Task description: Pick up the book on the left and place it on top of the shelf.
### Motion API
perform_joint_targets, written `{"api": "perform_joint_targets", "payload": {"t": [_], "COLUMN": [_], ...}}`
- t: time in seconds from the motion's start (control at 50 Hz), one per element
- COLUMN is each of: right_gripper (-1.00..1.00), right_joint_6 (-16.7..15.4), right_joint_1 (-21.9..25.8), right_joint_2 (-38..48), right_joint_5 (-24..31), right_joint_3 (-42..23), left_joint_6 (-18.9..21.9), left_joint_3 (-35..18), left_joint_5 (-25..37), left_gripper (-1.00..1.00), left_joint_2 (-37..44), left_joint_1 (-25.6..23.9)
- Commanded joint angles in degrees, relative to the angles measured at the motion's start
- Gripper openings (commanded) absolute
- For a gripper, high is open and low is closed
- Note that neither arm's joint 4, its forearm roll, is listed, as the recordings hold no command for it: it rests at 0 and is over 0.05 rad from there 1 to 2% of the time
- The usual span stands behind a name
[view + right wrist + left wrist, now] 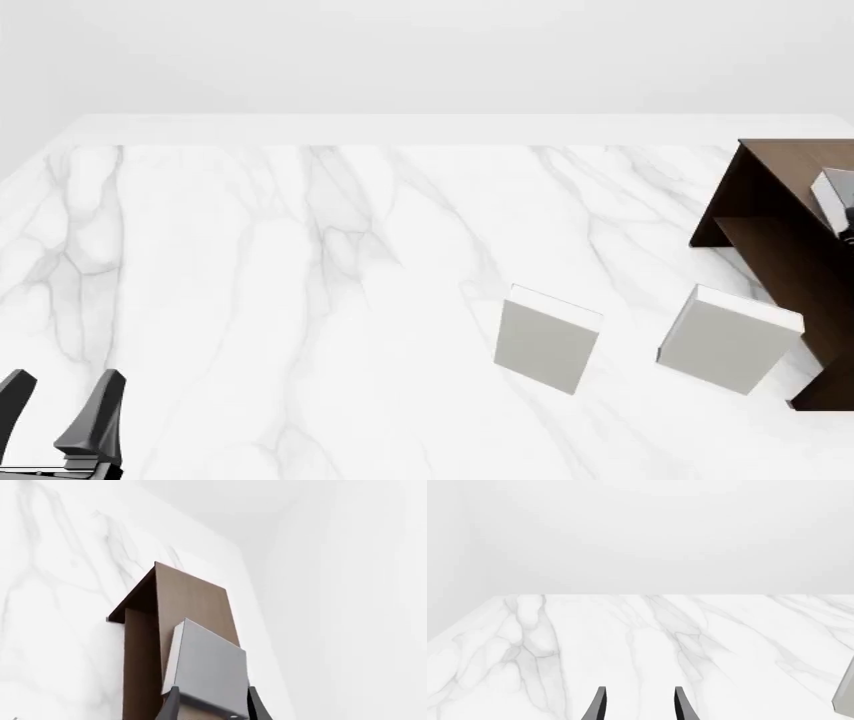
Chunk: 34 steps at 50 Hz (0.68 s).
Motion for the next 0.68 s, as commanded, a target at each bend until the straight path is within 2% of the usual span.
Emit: {"api": "perform_joint_targets", "payload": {"t": [0.02, 0.3, 0.42, 0.62, 0.68], "right_gripper": [1.0, 1.0, 1.0, 1.0, 1.0], "right_joint_6": [1.79, 4.79, 9.99, 13.54, 14.72], "right_joint_1": [1.5, 1.86, 4.07, 8.33, 8.26], "right_joint_2": [-2.98, -1.88, -5.12, -6.37, -6.09], "right_joint_5": [0.46, -4.33, -3.73, -2.78, -3.92], "right_joint_3": [1.5, 2.21, -0.31, -2.19, -2.13], "left_joint_6": [0.0, 0.0, 0.0, 0.0, 0.0], "left_joint_3": [0.0, 0.0, 0.0, 0.0, 0.0], "left_joint_5": [0.0, 0.0, 0.0, 0.0, 0.0], "left_gripper": [1.0, 1.0, 1.0, 1.0, 1.0], "left_joint_2": [0.0, 0.0, 0.0, 0.0, 0.0], "left_joint_1": [0.0, 0.0, 0.0, 0.0, 0.0]}}
